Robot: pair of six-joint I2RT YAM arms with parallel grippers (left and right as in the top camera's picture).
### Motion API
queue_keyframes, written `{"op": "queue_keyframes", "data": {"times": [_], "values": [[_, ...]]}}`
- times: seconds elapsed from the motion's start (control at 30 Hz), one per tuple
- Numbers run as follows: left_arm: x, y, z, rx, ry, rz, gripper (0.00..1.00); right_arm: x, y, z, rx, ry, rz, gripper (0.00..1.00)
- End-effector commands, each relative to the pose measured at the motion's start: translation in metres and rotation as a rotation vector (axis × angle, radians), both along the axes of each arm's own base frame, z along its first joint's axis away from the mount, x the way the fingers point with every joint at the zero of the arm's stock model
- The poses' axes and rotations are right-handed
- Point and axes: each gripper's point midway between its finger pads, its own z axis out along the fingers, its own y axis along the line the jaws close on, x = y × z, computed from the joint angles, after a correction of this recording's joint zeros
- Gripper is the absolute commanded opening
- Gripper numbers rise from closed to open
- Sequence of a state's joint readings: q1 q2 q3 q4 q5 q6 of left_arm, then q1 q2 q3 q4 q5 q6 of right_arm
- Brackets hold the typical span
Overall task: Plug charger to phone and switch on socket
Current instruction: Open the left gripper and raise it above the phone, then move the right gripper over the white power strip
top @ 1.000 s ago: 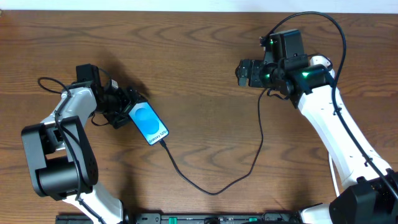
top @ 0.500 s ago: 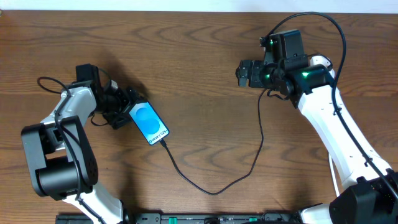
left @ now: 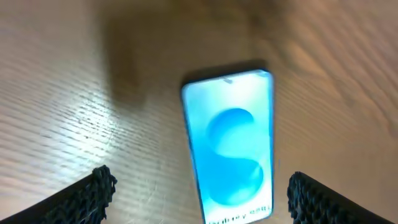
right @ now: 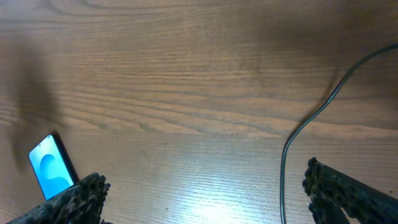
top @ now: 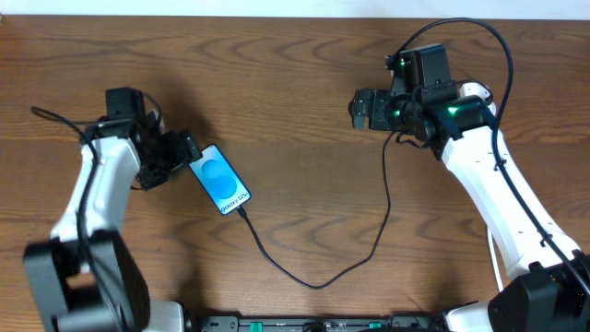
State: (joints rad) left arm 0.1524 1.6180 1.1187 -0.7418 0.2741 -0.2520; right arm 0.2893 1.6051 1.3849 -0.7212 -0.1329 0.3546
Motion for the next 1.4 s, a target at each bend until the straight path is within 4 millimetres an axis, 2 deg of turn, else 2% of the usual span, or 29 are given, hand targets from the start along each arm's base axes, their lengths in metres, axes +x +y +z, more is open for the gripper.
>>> {"op": "queue_keyframes", "data": {"times": [0.0, 0.1, 0.23, 0.4, 0.9, 1.07, 1.27, 1.37], "values": [[0.003, -0.011, 0.034, 0.171, -0.104, -0.207, 0.91, 0.001, -0.005, 0.006, -0.014, -0.019, -0.006, 0.99], [0.0, -0.022, 0.052, 0.26, -0.149, -0.261, 0.91, 0.0, -0.006, 0.005, -0.017, -0.011, -0.006, 0.99], [-0.005, -0.045, 0.08, 0.276, -0.245, -0.322, 0.91, -0.006, -0.007, 0.001, -0.025, 0.015, -0.006, 0.99], [-0.01, -0.048, 0.096, 0.277, -0.291, -0.325, 0.91, -0.01, -0.008, -0.002, -0.03, 0.035, -0.005, 0.99], [-0.017, -0.047, 0.093, 0.276, -0.27, -0.328, 0.91, -0.011, -0.009, -0.003, -0.033, 0.043, -0.005, 0.99], [-0.017, -0.047, 0.093, 0.276, -0.27, -0.328, 0.91, -0.015, -0.011, -0.006, -0.077, 0.042, 0.057, 0.99], [-0.017, -0.047, 0.093, 0.275, -0.27, -0.328, 0.91, -0.021, -0.029, -0.008, -0.066, 0.088, 0.073, 0.99], [-0.017, -0.047, 0.093, 0.275, -0.27, -0.328, 0.91, -0.023, -0.047, -0.003, -0.041, 0.112, 0.072, 0.99]]}}
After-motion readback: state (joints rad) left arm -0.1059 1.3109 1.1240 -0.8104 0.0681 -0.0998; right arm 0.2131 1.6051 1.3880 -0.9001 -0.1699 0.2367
